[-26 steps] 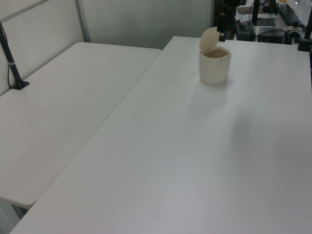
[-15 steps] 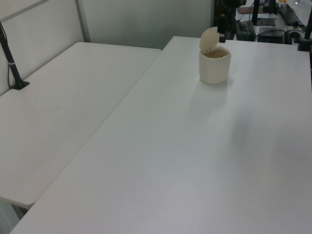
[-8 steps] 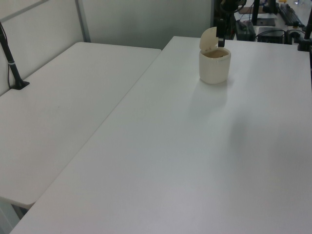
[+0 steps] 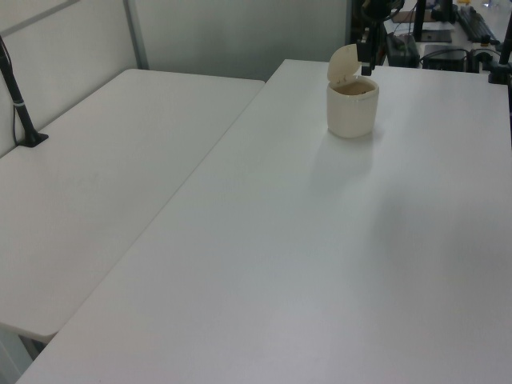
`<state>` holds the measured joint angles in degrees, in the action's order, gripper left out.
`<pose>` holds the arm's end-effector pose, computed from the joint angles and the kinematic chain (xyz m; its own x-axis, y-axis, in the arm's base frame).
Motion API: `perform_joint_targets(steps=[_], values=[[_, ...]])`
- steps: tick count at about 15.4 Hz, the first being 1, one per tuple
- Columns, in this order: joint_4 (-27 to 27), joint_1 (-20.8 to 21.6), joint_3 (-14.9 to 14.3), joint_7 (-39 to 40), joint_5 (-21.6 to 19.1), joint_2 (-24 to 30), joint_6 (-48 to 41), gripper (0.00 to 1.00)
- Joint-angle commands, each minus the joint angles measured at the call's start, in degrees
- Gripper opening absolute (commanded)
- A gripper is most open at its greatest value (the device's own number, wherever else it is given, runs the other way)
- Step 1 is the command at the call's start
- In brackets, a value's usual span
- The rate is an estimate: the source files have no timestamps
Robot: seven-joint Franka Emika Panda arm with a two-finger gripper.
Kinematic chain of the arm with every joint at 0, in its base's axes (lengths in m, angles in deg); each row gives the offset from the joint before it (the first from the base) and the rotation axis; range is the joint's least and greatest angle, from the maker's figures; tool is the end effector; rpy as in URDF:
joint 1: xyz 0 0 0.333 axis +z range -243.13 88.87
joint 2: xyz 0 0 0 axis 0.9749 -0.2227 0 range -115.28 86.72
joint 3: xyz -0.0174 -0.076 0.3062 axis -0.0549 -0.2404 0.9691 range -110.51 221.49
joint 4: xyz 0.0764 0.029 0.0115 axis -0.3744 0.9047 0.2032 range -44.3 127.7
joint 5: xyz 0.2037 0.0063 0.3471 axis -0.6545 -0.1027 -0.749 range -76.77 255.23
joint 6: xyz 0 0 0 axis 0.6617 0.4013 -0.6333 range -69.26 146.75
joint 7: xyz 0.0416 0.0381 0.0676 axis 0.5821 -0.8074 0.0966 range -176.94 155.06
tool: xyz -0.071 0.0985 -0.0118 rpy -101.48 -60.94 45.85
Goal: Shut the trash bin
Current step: 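Move the gripper toward the open lid of the cream trash bin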
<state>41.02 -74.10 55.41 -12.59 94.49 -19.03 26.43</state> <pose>0.5963 0.0202 0.5748 0.9995 0.0303 0.0131 0.0290 -0.9954 0.0913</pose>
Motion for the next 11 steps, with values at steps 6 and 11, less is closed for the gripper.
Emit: perform_joint_targets(steps=[6,11], values=[[-1.5,-7.8,-0.6,-4.8,-0.2,-0.3,4.3,0.00],[-2.6,-16.6,-0.7,-10.9,0.5,-2.7,16.9,0.00]])
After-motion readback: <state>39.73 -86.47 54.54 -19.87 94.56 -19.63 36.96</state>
